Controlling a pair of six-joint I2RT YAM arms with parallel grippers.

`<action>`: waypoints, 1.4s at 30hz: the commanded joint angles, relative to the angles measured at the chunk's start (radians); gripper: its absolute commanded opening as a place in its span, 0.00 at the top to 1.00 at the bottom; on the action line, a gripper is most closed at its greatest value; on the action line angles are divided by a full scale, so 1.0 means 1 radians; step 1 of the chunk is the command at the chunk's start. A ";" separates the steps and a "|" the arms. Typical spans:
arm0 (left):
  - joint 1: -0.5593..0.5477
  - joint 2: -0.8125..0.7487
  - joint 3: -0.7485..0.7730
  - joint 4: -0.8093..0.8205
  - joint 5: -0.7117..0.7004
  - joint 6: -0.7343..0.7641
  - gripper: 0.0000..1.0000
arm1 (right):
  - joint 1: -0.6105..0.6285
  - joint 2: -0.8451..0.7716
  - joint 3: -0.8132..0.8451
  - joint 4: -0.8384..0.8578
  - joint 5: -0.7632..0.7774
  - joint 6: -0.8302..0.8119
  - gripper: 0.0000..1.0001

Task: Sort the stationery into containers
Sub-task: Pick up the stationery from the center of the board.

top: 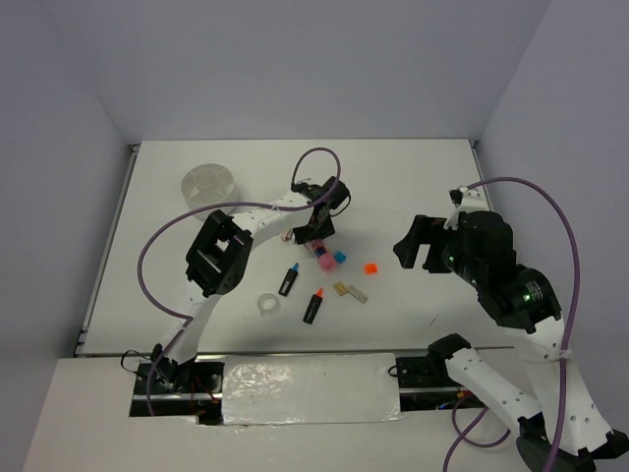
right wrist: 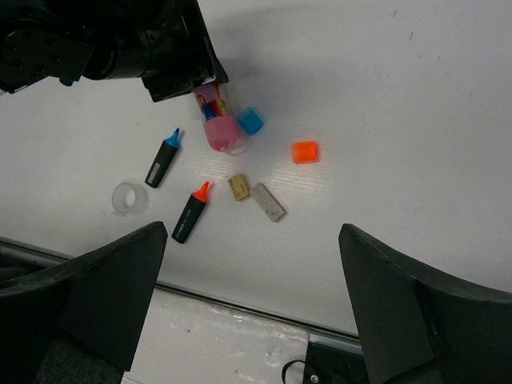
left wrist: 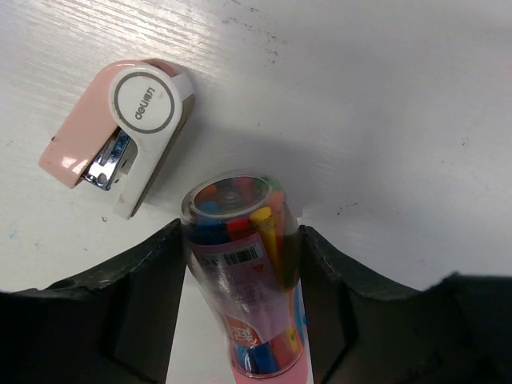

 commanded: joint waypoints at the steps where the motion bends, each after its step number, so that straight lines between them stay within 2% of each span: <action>1: -0.004 0.024 -0.035 0.035 0.060 0.001 0.40 | -0.004 0.007 0.018 0.040 -0.013 0.005 0.04; 4: -0.004 0.031 -0.039 0.040 0.078 0.001 0.41 | -0.004 0.009 0.006 0.056 -0.042 0.014 0.04; 5: -0.004 0.031 -0.042 0.044 0.087 0.010 0.46 | -0.006 0.007 0.004 0.065 -0.051 0.018 0.04; 7: -0.004 0.031 -0.041 0.053 0.095 0.019 0.65 | -0.006 0.007 0.000 0.077 -0.065 0.024 0.04; 8: -0.002 0.033 -0.041 0.058 0.100 0.025 0.69 | -0.004 0.006 0.000 0.082 -0.068 0.024 0.04; 9: -0.002 0.033 -0.038 0.063 0.104 0.030 0.78 | -0.004 0.006 -0.002 0.086 -0.071 0.027 0.05; 10: -0.002 0.034 -0.036 0.064 0.107 0.031 0.99 | -0.004 0.006 -0.006 0.089 -0.074 0.028 0.05; 14: -0.001 -0.002 -0.021 0.026 0.104 0.013 1.00 | -0.006 0.007 -0.022 0.138 -0.130 0.031 0.07; 19: -0.001 -0.139 -0.026 0.010 0.104 -0.010 1.00 | -0.006 0.003 -0.074 0.227 -0.215 0.048 0.08; 24: 0.001 -0.255 -0.027 -0.008 0.137 -0.028 1.00 | -0.004 0.013 -0.112 0.325 -0.237 0.097 0.09; 30: 0.030 -0.442 -0.091 0.020 0.178 -0.039 1.00 | -0.004 0.039 -0.091 0.391 -0.265 0.125 0.10; 33: 0.081 -0.571 -0.179 0.104 0.265 -0.056 1.00 | 0.014 0.052 -0.103 0.505 -0.406 0.145 0.09; 37: 0.133 -0.748 -0.367 0.297 0.344 -0.156 1.00 | 0.094 0.084 -0.144 0.704 -0.409 0.269 0.09; 42: 0.147 -0.975 -0.593 0.498 0.299 -0.275 1.00 | 0.268 0.170 -0.203 0.902 -0.204 0.341 0.12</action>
